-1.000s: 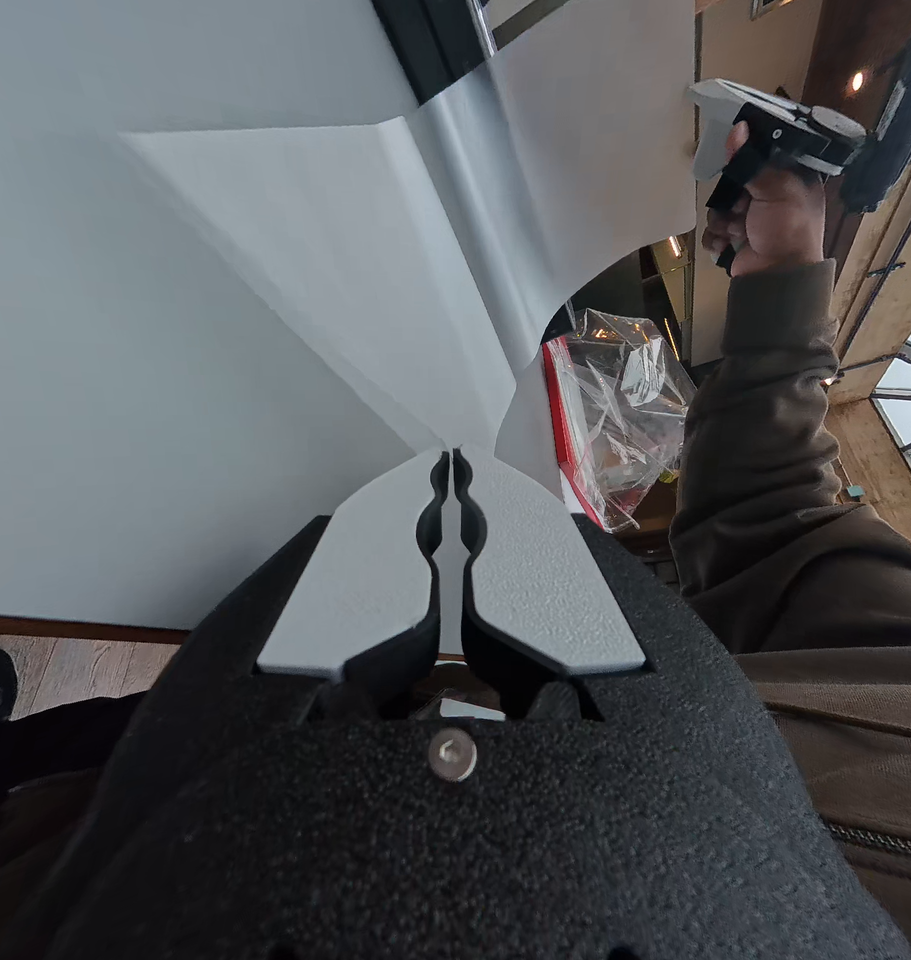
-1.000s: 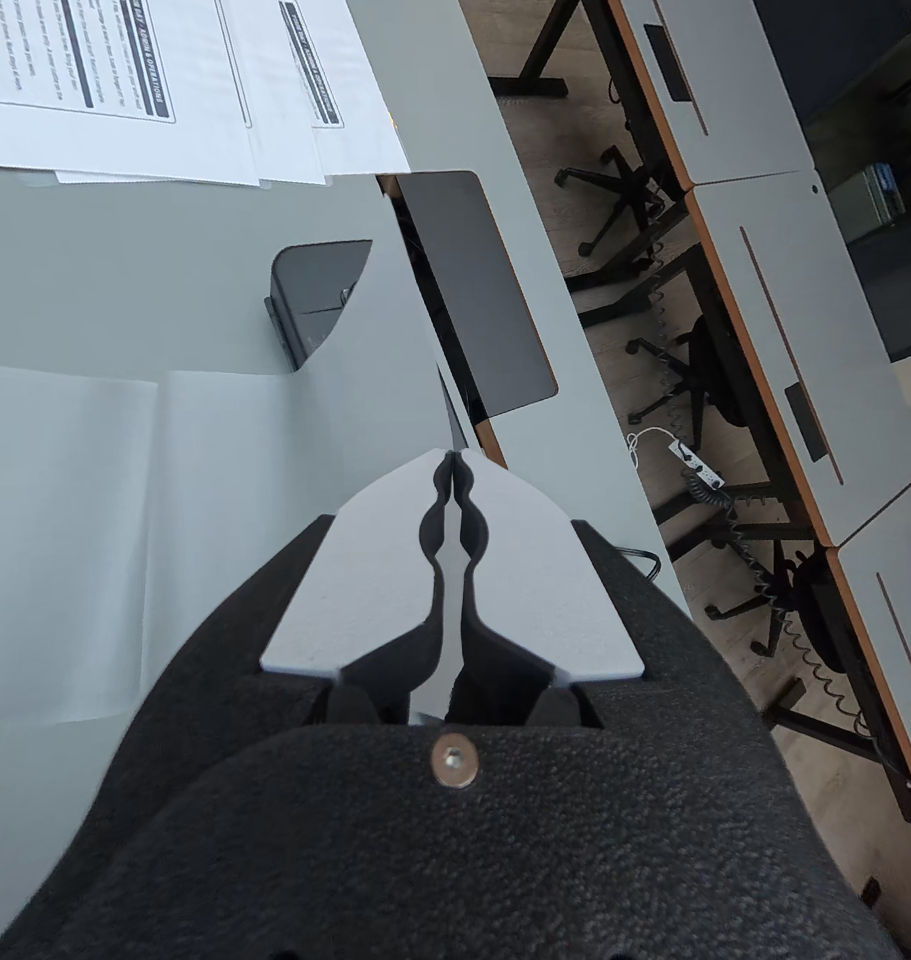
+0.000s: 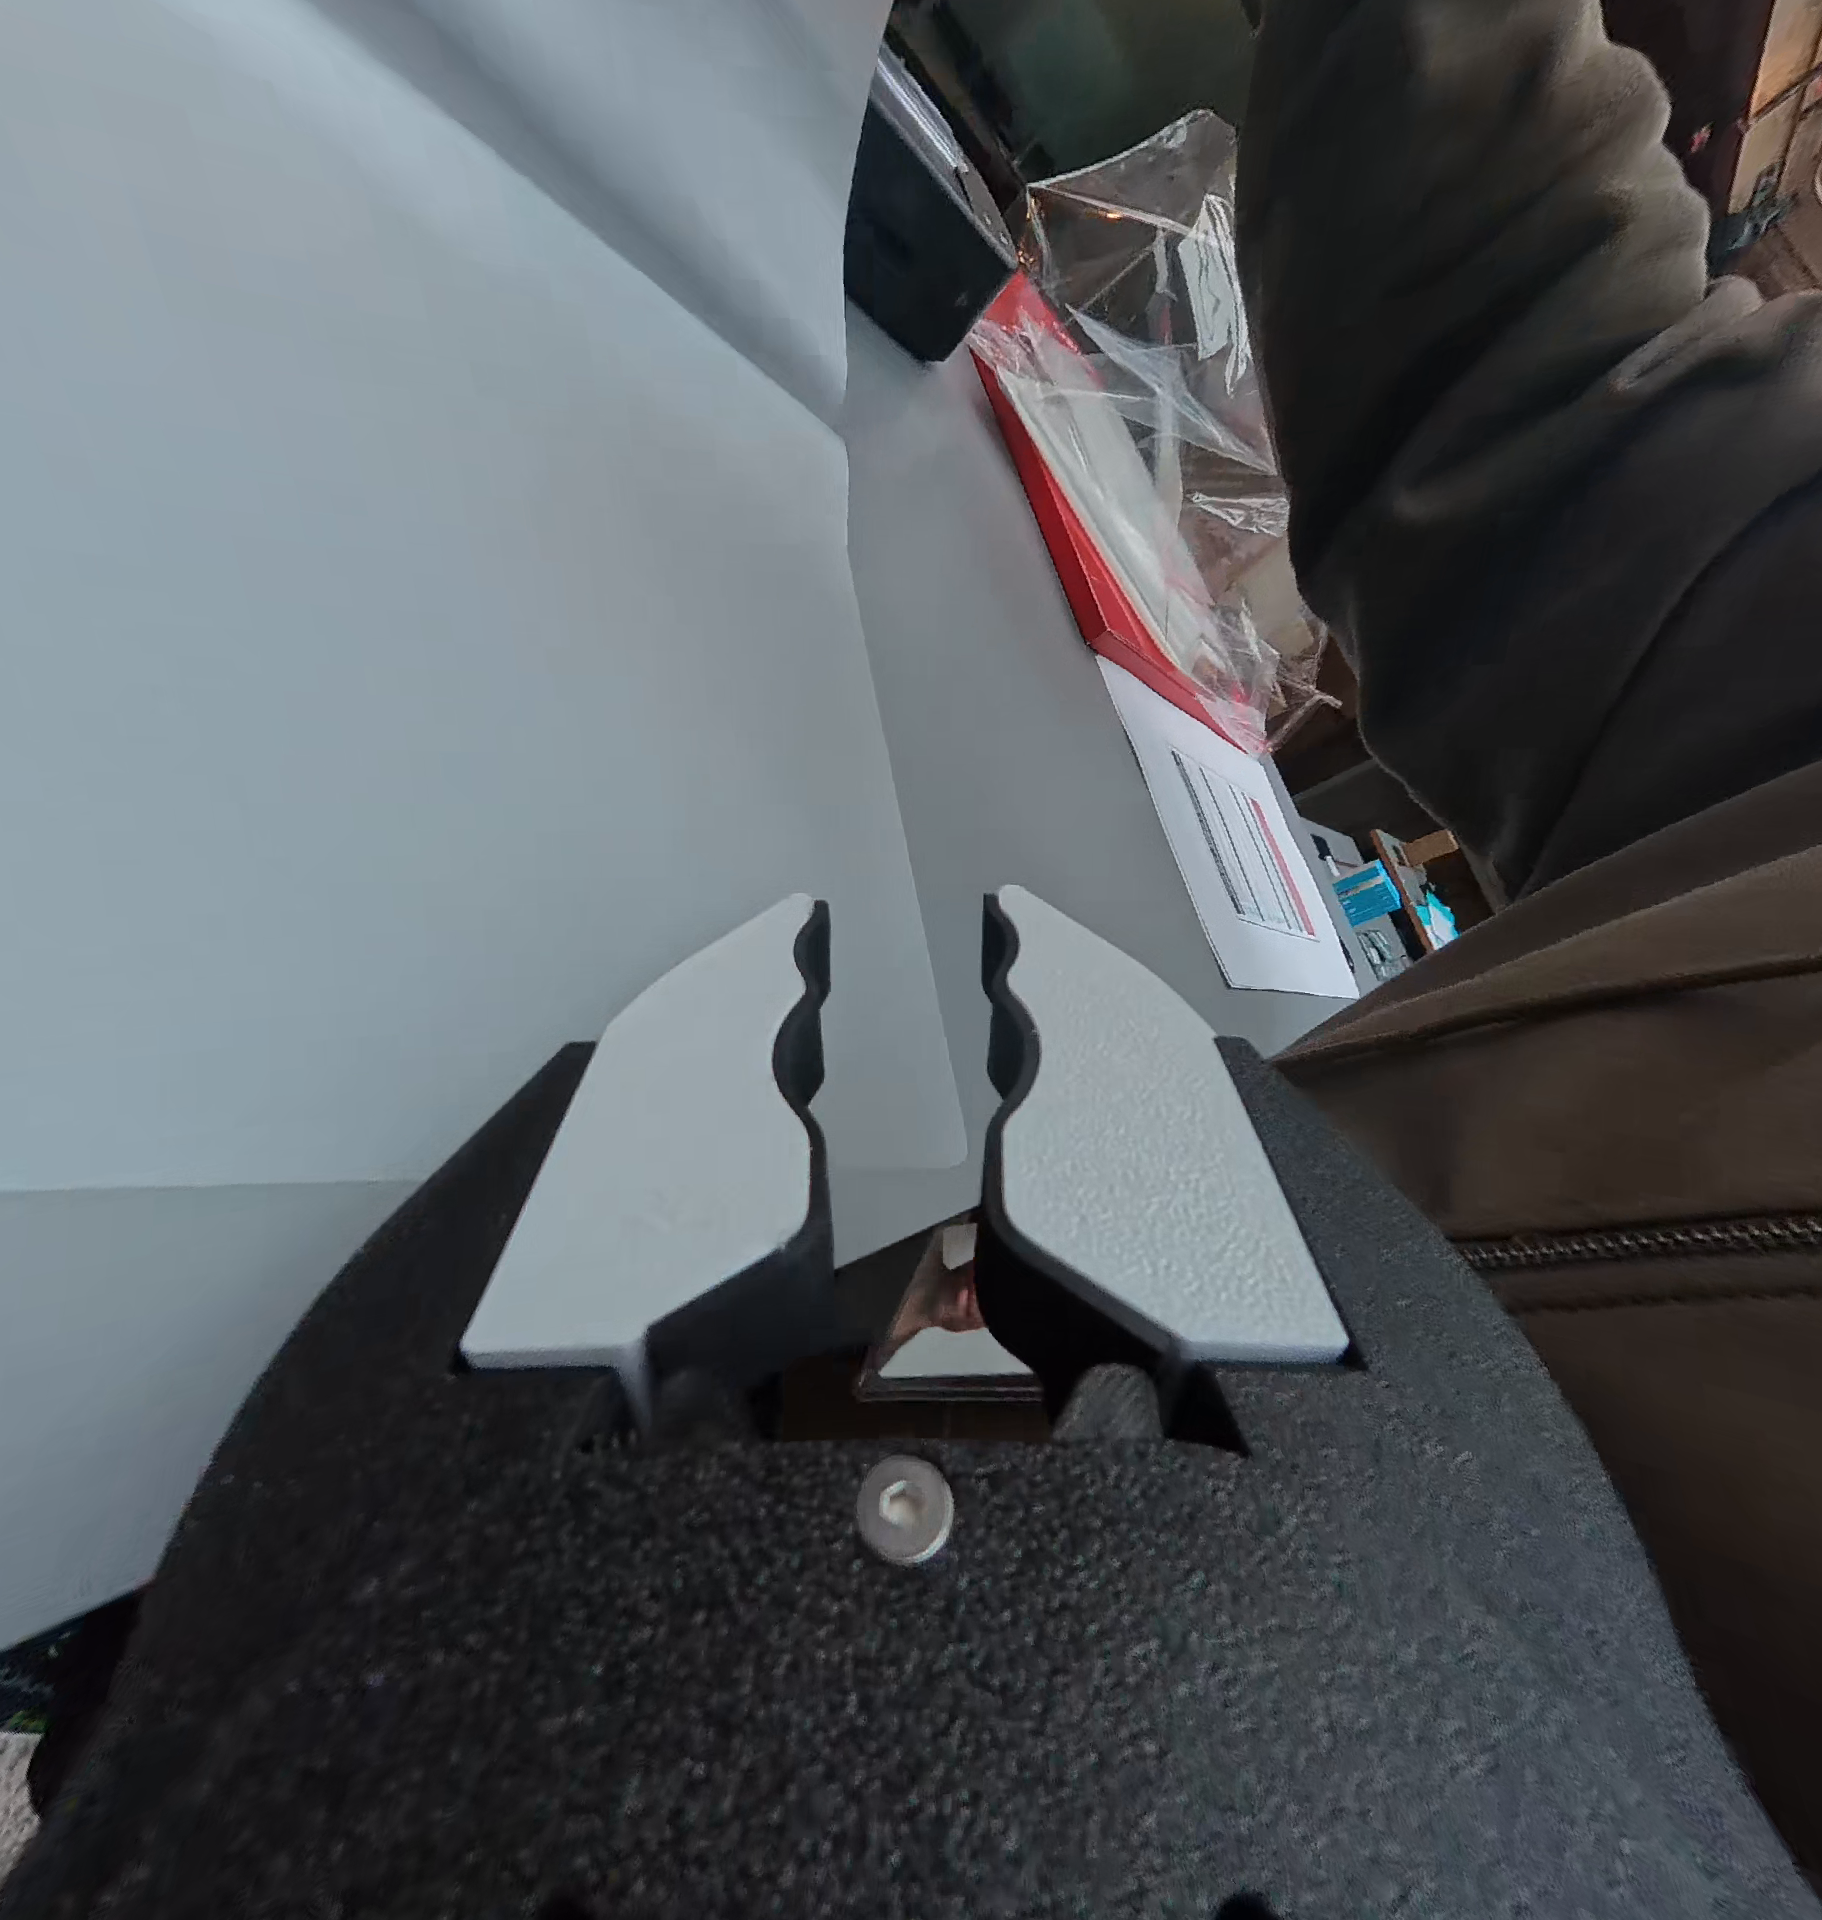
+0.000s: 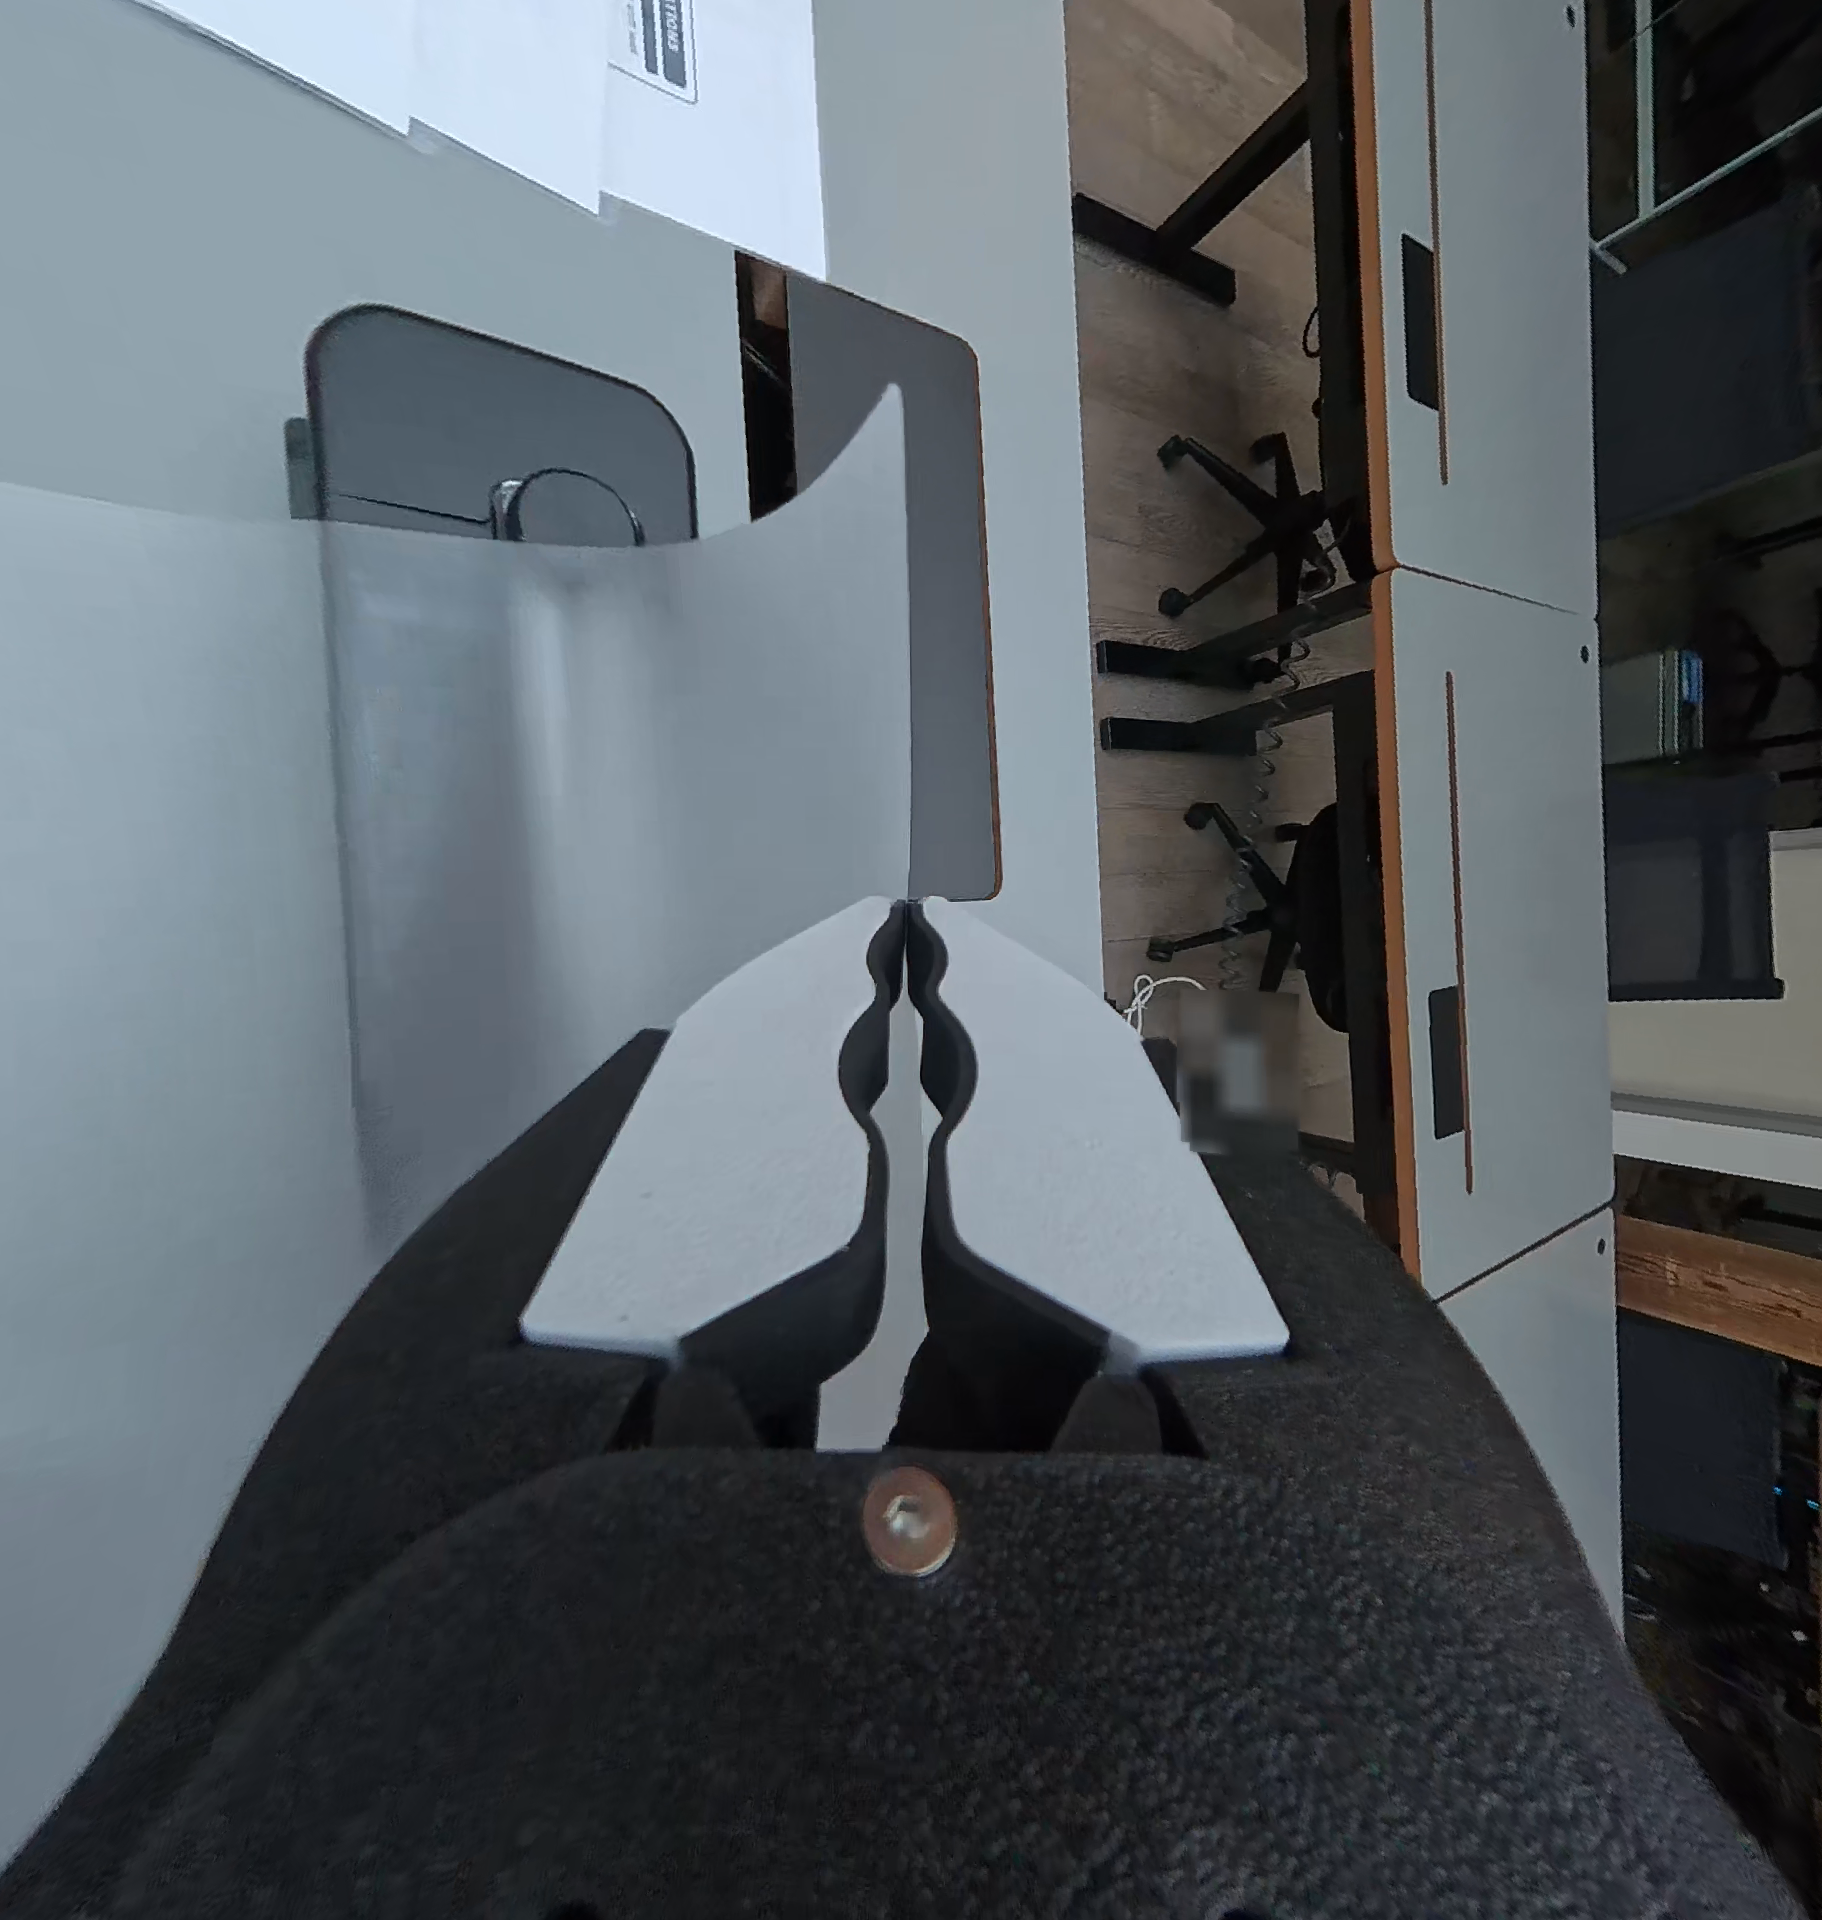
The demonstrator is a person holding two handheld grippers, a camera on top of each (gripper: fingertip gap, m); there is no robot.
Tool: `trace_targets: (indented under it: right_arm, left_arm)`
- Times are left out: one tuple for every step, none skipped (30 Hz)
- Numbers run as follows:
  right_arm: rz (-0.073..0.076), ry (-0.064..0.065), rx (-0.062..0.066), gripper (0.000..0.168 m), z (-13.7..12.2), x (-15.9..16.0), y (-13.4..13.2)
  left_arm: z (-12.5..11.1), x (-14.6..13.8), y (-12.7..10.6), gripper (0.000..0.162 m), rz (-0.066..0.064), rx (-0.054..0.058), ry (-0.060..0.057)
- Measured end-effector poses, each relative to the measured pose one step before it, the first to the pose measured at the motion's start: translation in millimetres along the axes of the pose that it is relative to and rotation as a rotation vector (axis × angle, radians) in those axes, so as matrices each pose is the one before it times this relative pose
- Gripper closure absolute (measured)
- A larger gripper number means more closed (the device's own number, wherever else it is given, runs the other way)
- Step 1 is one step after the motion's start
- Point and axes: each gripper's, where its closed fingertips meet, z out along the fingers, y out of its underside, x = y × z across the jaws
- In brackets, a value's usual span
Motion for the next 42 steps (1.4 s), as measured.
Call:
trace_targets:
  right_arm:
    - [-0.0049,-0.0058,0.0031,0.168,4.51,2.1,-0.01]
    - [-0.005,-0.0056,0.0063,0.168,4.15,1.54,-0.83]
    - [-0.0046,-0.0017,0.0083,0.168,3.8,1.53,-1.3]
    - [-0.0053,-0.0013,0.0063,0.168,3.8,1.07,-1.2]
    - [-0.004,-0.0011,-0.0003,0.168,4.0,0.73,-0.36]
    - [-0.0009,-0.0009,-0.0072,0.168,4.11,0.48,0.6]
    - [0.0002,0.0015,-0.0086,0.168,4.0,0.74,0.99]
    - [-0.0004,0.0005,-0.0073,0.168,3.75,0.38,1.25]
    - [-0.0003,0.0007,-0.0065,0.168,3.35,0.38,1.4]
    - [0.0005,0.0002,-0.0063,0.168,3.04,0.43,1.87]
    - [0.0012,0.002,-0.0065,0.168,2.72,0.92,2.06]
    - [0.0011,0.0057,-0.0078,0.168,2.6,1.56,2.44]
    - [-0.0022,0.0091,-0.008,0.168,2.45,1.91,2.8]
    - [-0.0013,0.0113,-0.0078,0.168,2.48,2.4,2.88]
    - [0.0022,0.0071,-0.0081,0.168,2.74,1.78,2.96]
    - [0.0022,0.0044,-0.0087,0.168,3.06,1.18,2.84]
    - [0.0018,0.0047,-0.0073,0.168,3.1,0.7,2.55]
    - [0.0023,0.0033,-0.0103,0.168,3.3,0.19,2.78]
    - [0.0017,-0.0006,-0.0157,0.168,3.66,-0.71,3.5]
    - [-0.0008,-0.0049,-0.0165,0.168,3.86,-1.69,3.52]
    - [-0.0019,-0.0033,-0.0154,0.168,3.76,-1.5,3.28]
    - [-0.0009,0.0005,-0.0158,0.168,3.67,-1.0,3.22]
    - [0.0037,0.0006,-0.0158,0.168,3.54,-0.64,3.11]
    - [0.0103,0.0003,-0.0156,0.166,3.21,-0.07,2.88]
    - [0.0112,-0.0014,-0.0102,0.164,2.52,-0.17,1.96]
    - [0.0098,0.0014,-0.0027,0.162,1.72,0.37,0.89]
    - [0.0121,0.006,-0.0008,0.159,1.11,1.21,0.31]
    - [0.0143,0.0097,-0.0018,0.155,0.56,2.12,0.11]
    - [0.0137,0.0092,-0.0017,0.152,0.11,2.28,-0.03]
    - [0.0109,0.0109,-0.0004,0.15,-0.29,2.56,-0.44]
    - [0.0093,0.0121,0.0004,0.148,-0.81,2.63,-0.71]
    - [0.0087,0.0107,-0.0013,0.146,-1.37,2.46,-0.7]
    - [0.0075,0.008,-0.003,0.144,-2.0,2.0,-0.82]
    - [0.0046,0.0065,-0.0015,0.142,-2.87,1.51,-1.4]
    - [0.0012,0.0081,-0.0023,0.142,-3.84,1.39,-1.41]
    - [-0.0006,0.0122,-0.0007,0.141,-5.02,1.55,-2.0]
    - [-0.0017,0.0118,0.0017,0.141,-6.31,1.12,-2.66]
    - [-0.0026,0.0084,0.0016,0.141,-7.47,-0.03,-3.06]
    - [-0.0036,0.0045,0.0034,0.14,-8.76,-1.44,-3.57]
    - [-0.0037,0.0034,0.0046,0.14,-9.84,-2.53,-3.94]
    - [-0.002,0.0038,0.0035,0.141,-10.93,-3.46,-4.42]
    - [0.0012,0.0061,0.0038,0.14,-12.22,-4.02,-5.0]
  left_arm:
    - [5.02,-1.99,-0.71,0.134,0.0117,-0.0069,-0.0086]
    - [4.91,-2.11,-0.07,0.134,0.0084,-0.0104,-0.0071]
    - [4.46,-1.86,0.34,0.134,0.0073,-0.012,-0.0056]
    - [3.97,-1.74,0.6,0.134,0.0036,-0.0135,-0.0053]
    - [3.27,-0.64,0.84,0.134,0.0016,-0.0134,-0.0011]
    - [2.5,0.91,0.51,0.134,0.0021,-0.0093,0.0054]
    - [1.77,1.22,0.31,0.134,0.0026,-0.007,0.0063]
    - [1.13,0.77,0.37,0.135,0.0048,-0.0067,0.0026]
    - [0.64,0.16,0.68,0.135,0.006,-0.0063,-0.001]
    - [0.38,-0.11,0.65,0.135,0.0043,-0.0052,-0.0002]
    - [0.18,-0.3,0.36,0.135,0.0006,-0.0021,0.0017]
    - [0.0,-0.53,0.02,0.135,-0.0039,-0.0002,0.0028]
    - [0.07,-0.36,-0.37,0.135,-0.0047,0.0017,0.0049]
    - [0.07,-0.48,-0.5,0.135,-0.0036,0.0022,0.004]
    - [0.1,-0.58,-0.46,0.135,-0.0027,0.001,0.0018]
    - [0.3,-0.35,-0.58,0.135,-0.0016,0.0,0.0027]
    - [0.51,0.15,-0.48,0.135,-0.0008,-0.0015,0.0042]
    - [0.56,0.37,-0.41,0.135,0.0006,-0.0035,0.0049]
    - [0.75,0.37,-0.24,0.135,0.0016,-0.0043,0.0043]
    - [0.73,0.54,-0.25,0.135,0.0019,-0.004,0.0045]
    - [0.62,0.74,-0.36,0.135,0.001,-0.0038,0.0066]
    - [0.45,1.0,-0.46,0.135,0.0004,-0.0028,0.0079]
    - [0.24,0.84,-0.41,0.135,0.0012,-0.0019,0.007]
    - [-0.01,0.6,-0.29,0.135,0.0019,-0.0031,0.0053]
    - [-0.14,0.38,-0.16,0.135,0.0023,-0.0034,0.0047]
    - [-0.41,0.21,-0.18,0.135,0.0018,-0.0021,0.0045]
    - [-0.7,-0.01,-0.28,0.135,0.0004,-0.0009,0.0041]
    - [-0.81,-0.17,-0.44,0.135,-0.0005,-0.0001,0.0044]
    - [-0.85,-0.09,-0.54,0.135,-0.0013,0.0004,0.005]
    - [-0.84,-0.13,-0.5,0.135,-0.0012,0.001,0.0049]
    - [-0.87,-0.09,-0.7,0.135,-0.0003,0.0016,0.0047]
    - [-0.61,-0.21,-0.5,0.135,-0.0002,0.0006,0.0043]
    - [-0.6,0.1,-0.44,0.135,0.0,-0.0006,0.0061]
    - [-0.51,0.3,-0.44,0.135,0.0005,-0.0003,0.0074]
    - [-0.42,0.3,-0.4,0.136,0.0001,-0.0008,0.0069]
    - [-0.34,0.5,-0.34,0.136,0.0016,-0.0012,0.0077]
    - [-0.4,0.41,-0.34,0.136,0.003,-0.0016,0.0073]
    - [-0.38,0.55,-0.28,0.136,0.0029,-0.0028,0.0076]
    - [-0.33,0.47,-0.39,0.136,0.0033,-0.0023,0.0084]
    - [-0.59,0.39,-0.42,0.136,0.0035,-0.0026,0.008]
    - [-0.52,0.29,-0.45,0.136,0.0041,-0.0034,0.0082]
    - [-0.54,0.31,-0.66,0.136,0.0047,-0.003,0.0088]
